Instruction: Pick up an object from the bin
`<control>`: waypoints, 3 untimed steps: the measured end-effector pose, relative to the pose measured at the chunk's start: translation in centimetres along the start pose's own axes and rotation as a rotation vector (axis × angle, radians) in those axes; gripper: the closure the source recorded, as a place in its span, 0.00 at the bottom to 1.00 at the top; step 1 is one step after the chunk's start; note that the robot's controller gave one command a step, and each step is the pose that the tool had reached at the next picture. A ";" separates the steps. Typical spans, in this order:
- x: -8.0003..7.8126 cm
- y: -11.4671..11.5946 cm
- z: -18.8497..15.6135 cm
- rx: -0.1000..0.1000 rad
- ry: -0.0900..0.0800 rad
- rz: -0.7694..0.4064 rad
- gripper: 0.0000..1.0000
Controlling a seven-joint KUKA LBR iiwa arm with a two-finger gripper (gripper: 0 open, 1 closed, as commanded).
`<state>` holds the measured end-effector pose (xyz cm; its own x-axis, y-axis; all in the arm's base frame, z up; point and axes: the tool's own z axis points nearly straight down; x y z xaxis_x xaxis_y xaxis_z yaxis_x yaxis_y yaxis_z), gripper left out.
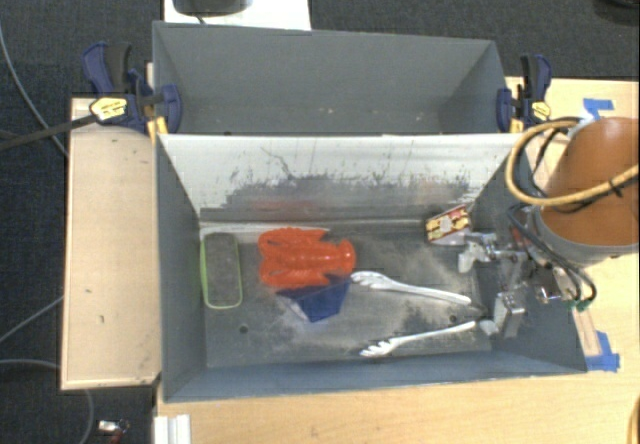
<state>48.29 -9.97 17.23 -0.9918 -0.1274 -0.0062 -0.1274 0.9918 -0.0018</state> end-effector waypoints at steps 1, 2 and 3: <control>-0.7 3.2 1.2 0.001 -0.005 -0.162 0.00; -0.7 5.4 3.6 -0.001 0.004 -0.201 0.00; -0.4 5.2 10.4 0.006 -0.016 -0.344 0.00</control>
Offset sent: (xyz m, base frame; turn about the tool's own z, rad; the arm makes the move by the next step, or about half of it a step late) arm -0.0002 0.0561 -0.0373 -0.2022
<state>48.09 -4.75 6.85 -0.8907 -0.4542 -0.0195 -0.4540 0.8909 -0.0125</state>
